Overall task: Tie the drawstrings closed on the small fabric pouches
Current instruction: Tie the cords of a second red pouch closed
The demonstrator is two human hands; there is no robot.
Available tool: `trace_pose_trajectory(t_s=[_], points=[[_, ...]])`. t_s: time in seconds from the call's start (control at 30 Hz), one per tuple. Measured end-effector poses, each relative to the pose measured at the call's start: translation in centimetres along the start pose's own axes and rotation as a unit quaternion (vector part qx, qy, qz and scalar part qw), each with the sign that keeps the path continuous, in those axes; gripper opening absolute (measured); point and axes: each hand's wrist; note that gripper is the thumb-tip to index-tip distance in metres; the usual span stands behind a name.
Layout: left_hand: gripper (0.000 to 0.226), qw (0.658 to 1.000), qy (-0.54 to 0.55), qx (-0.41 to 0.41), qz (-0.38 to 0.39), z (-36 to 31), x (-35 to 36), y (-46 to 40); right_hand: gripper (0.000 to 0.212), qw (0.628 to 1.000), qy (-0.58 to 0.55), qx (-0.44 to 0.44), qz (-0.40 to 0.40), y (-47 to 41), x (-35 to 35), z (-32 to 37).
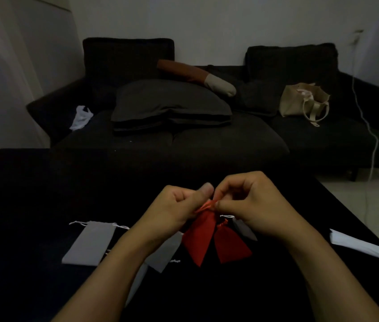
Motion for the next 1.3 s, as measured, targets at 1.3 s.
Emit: trace_pose_trajectory(t_s=[1.3], points=[[0.027, 0.968, 0.247, -0.001, 0.039, -0.4, -0.8, 0.3, 0.016, 0.983, -0.17, -0.057, 0.041, 0.2, 0.1, 0.3]])
Point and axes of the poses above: each hand's wrist, its own y-axis away from the middle knuckle, its own x-axis out of the palm, z = x × y, and after that the axes turned 11 degrees about z, right-handed
